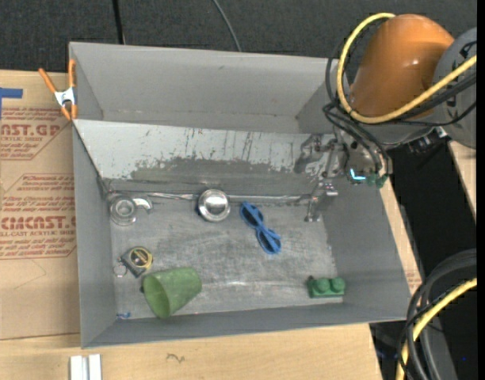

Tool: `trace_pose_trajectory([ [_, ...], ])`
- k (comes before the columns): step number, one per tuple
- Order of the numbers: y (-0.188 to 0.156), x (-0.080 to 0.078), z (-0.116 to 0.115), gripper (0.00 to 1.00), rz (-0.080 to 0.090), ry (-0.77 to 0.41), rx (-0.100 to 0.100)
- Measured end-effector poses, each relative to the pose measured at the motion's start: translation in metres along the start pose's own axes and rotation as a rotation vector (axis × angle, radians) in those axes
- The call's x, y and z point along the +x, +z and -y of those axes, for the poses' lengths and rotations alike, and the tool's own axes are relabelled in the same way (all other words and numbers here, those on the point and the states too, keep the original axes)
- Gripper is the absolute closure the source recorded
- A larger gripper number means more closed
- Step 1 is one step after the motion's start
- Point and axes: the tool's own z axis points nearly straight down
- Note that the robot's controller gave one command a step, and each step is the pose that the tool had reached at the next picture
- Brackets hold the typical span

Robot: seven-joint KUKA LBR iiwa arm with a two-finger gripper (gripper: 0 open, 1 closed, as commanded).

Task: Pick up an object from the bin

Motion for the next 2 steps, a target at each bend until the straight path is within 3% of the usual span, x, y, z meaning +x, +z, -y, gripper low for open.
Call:
trace_pose_trajectory([
  [1,0.13,0.029,-0.047,0.0,-0.001,-0.228,-0.001],
  [2,0.17,0.015,0.061,0.0,0.009,-0.297,0.001],
])
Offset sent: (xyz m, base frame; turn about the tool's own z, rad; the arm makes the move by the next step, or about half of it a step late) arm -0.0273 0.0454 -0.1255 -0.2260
